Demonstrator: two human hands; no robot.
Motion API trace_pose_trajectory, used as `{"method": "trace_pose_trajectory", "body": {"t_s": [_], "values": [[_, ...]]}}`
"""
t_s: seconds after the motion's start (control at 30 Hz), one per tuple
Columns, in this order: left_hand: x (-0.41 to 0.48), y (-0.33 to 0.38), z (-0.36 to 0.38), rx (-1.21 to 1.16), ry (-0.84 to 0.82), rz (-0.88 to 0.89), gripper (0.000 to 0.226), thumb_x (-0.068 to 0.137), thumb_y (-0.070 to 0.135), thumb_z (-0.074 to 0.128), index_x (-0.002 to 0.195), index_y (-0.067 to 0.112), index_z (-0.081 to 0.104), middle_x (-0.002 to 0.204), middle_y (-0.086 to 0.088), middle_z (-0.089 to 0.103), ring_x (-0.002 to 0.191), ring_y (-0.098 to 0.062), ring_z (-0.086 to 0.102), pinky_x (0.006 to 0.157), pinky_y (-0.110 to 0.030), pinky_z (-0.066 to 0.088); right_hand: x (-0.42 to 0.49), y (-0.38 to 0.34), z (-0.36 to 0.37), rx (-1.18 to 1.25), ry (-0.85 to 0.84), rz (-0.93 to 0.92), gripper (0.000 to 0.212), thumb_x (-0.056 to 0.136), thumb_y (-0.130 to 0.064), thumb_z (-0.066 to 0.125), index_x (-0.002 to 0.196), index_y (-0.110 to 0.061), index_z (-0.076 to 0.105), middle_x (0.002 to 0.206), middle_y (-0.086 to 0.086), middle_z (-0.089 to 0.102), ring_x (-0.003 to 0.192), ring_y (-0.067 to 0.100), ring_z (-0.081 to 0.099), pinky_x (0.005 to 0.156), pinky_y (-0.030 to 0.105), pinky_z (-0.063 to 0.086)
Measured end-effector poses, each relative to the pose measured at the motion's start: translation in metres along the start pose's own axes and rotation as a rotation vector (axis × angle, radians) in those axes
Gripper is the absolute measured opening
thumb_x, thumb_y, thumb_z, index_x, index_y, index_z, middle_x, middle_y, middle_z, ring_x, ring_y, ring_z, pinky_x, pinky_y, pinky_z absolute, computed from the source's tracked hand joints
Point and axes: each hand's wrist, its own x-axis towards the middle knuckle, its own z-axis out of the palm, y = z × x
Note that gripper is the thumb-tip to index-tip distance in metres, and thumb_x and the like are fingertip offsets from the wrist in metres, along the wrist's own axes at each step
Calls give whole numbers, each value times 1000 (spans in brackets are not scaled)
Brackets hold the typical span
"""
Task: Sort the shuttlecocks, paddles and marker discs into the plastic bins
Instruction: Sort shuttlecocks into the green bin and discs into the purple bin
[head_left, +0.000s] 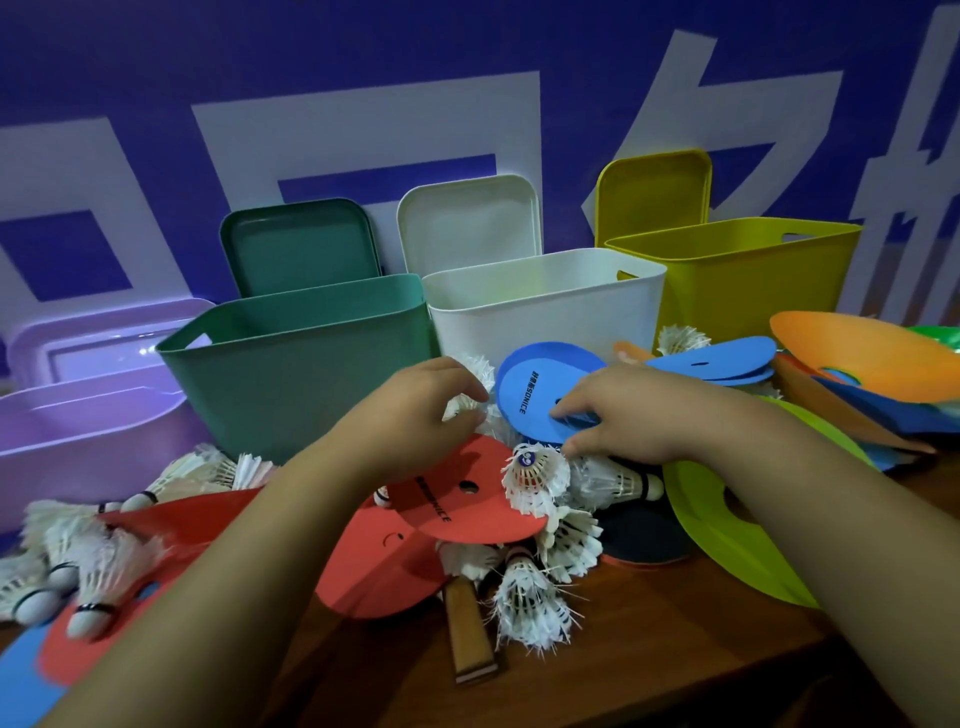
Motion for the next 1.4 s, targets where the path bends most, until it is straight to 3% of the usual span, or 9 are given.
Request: {"method": "trace_pose_trajectory", "body": {"t_s": [0.07,0.13,0.23,0.5,0.63,0.8,0.87,1.13,1.4], "values": [[-1,2,-1,-7,17,0,23,100,38,62,120,31,71,121,16,64,109,-6,61,98,-29,50,-6,-2,-4,63,49,37,39,100,-62,56,134,-47,68,129,-19,70,133,17,50,124,44,17],[0,6,-2,-11,38,13,20,100,34,63,117,30,73,116,15,65,107,-7,62,94,-28,49,-11,-4,-8,113,139,59,29,106,-49,53,126,-44,74,118,-17,74,123,20,53,108,38,38],[3,11,-2,-2,41,54,18,98,28,67,114,29,74,112,14,67,105,-9,63,94,-32,51,-12,-3,-10,202,340,50,26,107,-39,52,114,-34,76,108,-9,75,106,21,64,93,44,54],[21,27,8,192,2,138,33,86,23,73,113,41,76,115,20,67,106,-14,59,81,-40,57,-16,1,-16,372,898,163,19,104,-26,63,108,-23,81,97,-5,78,94,24,61,81,32,45],[28,30,16,227,16,168,21,92,29,70,106,42,78,111,20,68,103,-11,59,74,-39,58,-31,-7,-24,519,999,235,20,104,-27,63,110,-22,82,97,-3,79,93,21,69,81,39,56],[33,28,13,87,129,251,19,92,8,70,100,22,81,99,8,74,85,-17,69,72,-39,58,-45,-3,-27,645,1058,338,21,107,-27,59,112,-25,79,83,-6,75,77,3,70,74,29,57],[34,31,6,95,195,271,19,91,4,71,100,19,80,98,4,73,84,-20,69,72,-40,58,-44,1,-25,744,1083,333,22,108,-27,57,113,-25,78,89,-8,76,79,-2,72,78,35,62],[25,48,-37,297,399,333,14,100,16,64,109,20,74,115,2,65,102,-27,62,69,-45,56,-39,-3,-22,899,1130,307,23,107,-30,54,115,-29,75,109,-9,76,104,9,73,90,44,62],[36,37,-68,263,654,247,13,100,19,69,108,15,79,108,0,70,94,-27,67,72,-43,56,-35,-12,-34,1002,1270,303,14,104,-25,64,110,-30,75,109,-11,71,100,6,69,88,40,60]]}}
